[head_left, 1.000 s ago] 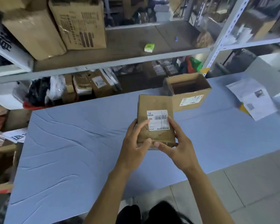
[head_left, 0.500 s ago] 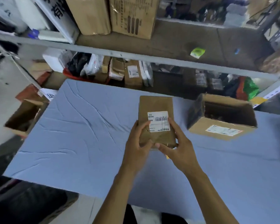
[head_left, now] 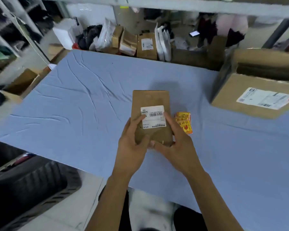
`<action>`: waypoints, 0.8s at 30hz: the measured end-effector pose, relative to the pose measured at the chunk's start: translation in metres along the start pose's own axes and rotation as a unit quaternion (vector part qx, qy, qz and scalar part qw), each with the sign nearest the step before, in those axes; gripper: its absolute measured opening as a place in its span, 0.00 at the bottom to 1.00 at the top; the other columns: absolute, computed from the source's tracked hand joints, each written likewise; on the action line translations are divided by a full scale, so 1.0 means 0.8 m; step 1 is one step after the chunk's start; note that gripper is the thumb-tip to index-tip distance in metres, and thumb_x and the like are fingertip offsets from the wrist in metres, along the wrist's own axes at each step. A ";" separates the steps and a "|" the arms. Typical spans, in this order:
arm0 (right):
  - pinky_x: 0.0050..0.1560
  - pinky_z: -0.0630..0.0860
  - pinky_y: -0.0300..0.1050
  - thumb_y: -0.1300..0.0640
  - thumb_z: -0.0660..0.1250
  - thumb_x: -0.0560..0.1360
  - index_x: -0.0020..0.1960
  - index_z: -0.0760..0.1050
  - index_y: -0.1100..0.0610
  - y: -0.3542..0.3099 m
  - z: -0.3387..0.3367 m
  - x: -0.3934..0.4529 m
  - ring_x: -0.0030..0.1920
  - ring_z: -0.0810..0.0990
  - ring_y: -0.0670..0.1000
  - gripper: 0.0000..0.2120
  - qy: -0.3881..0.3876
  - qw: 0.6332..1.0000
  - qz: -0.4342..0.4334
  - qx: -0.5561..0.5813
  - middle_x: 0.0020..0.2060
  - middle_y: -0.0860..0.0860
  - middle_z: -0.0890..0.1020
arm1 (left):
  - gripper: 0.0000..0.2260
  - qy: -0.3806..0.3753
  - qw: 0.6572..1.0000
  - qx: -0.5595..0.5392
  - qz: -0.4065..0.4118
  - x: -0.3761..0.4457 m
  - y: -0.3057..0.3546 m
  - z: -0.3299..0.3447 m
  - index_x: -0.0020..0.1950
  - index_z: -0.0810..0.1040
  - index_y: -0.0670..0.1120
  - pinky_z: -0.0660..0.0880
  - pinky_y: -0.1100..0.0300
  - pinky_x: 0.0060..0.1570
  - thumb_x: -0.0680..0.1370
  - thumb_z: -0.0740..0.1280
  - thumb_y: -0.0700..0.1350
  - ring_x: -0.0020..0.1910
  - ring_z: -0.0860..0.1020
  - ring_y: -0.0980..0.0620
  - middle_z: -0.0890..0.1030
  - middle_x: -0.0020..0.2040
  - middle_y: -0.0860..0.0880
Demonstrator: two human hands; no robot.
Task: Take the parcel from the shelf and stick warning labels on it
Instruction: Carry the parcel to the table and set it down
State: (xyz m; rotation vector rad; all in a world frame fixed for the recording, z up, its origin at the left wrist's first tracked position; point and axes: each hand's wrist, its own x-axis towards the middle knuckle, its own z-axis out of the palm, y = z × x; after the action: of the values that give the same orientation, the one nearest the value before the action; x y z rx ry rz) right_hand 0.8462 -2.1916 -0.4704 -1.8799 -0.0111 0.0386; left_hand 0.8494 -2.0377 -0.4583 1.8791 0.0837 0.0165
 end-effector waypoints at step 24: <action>0.72 0.61 0.44 0.54 0.75 0.71 0.75 0.53 0.36 0.064 0.034 0.036 0.77 0.58 0.52 0.43 0.110 0.974 -0.129 -0.151 0.77 0.54 0.56 | 0.40 -0.069 0.987 0.017 0.146 0.036 -0.124 -0.089 0.70 0.70 0.61 0.72 0.54 0.68 0.60 0.79 0.43 0.68 0.73 0.53 0.69 0.71 0.52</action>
State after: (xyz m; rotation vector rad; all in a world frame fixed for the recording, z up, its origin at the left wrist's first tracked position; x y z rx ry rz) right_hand 0.8736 -2.1806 -0.5280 -2.1635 -0.1157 -0.3682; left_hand 0.8696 -1.9383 -0.5321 1.9062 -0.2886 0.0865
